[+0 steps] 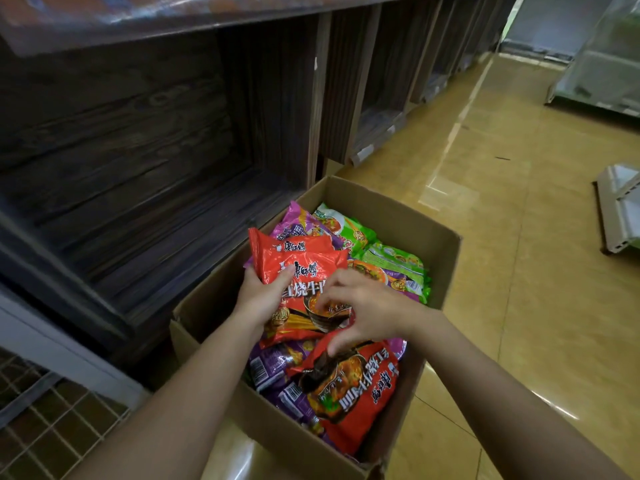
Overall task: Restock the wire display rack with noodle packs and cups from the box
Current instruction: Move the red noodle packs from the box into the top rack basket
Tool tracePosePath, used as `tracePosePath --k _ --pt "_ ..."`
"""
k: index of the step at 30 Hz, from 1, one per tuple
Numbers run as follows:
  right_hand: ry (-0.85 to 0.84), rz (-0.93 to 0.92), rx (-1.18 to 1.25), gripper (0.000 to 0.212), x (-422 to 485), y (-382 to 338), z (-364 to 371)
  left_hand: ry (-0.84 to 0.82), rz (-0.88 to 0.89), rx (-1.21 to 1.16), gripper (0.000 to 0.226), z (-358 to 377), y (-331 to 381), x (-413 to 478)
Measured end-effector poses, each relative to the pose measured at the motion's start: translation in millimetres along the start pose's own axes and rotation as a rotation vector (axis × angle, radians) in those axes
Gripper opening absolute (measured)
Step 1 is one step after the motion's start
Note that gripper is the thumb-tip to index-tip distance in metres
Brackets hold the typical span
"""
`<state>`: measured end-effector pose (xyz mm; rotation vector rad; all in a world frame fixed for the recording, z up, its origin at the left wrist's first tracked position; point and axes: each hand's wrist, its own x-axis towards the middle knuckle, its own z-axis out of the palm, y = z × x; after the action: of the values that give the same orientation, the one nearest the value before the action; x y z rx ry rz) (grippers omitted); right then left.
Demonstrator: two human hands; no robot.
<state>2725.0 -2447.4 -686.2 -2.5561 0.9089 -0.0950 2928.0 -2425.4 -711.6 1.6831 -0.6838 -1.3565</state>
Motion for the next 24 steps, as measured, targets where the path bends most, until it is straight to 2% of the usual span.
tracePosePath --k 2,4,8,10,12,15,17,19,21,22,24 --pt "-0.161 -0.021 -0.073 0.075 0.3 -5.7 12.5 0.008 -0.005 0.010 0.083 0.3 -0.3 0.0" --pt "-0.207 -0.069 -0.170 0.074 3.5 -9.1 23.0 0.010 -0.006 0.023 0.083 0.7 -0.3 -0.5" --pt "-0.305 -0.022 -0.136 0.050 7.6 -9.2 15.9 0.002 -0.017 0.020 0.082 0.0 0.9 -2.5" --pt "-0.211 0.021 -0.037 0.037 1.8 -1.3 5.9 -0.004 -0.022 0.004 0.082 -1.7 1.8 -3.5" --pt "0.004 0.147 0.077 0.028 -8.3 14.1 -3.9 -0.013 -0.030 -0.025 0.081 -3.5 2.3 -4.1" --pt "0.346 0.549 0.257 0.025 -18.0 29.7 -9.5 0.001 -0.041 -0.075 0.080 -3.2 2.2 -3.1" --pt "0.350 0.770 0.358 0.030 -16.3 33.2 -5.9 0.019 -0.069 -0.118 0.084 -0.8 1.6 -2.6" --pt "0.249 0.892 0.490 0.053 -15.0 28.6 -1.8 0.025 -0.087 -0.151 0.086 2.2 1.5 -3.2" --pt "0.207 0.881 0.519 0.087 -16.4 20.3 0.2 0.035 -0.082 -0.152 0.087 4.9 1.5 -4.9" --pt "0.193 0.839 0.474 0.095 -17.1 14.9 0.7 0.042 -0.068 -0.136 0.086 6.5 1.5 -5.7" --pt "0.153 0.739 0.364 0.096 -16.4 4.7 2.3 0.067 -0.030 -0.073 0.083 11.0 1.4 -7.8"
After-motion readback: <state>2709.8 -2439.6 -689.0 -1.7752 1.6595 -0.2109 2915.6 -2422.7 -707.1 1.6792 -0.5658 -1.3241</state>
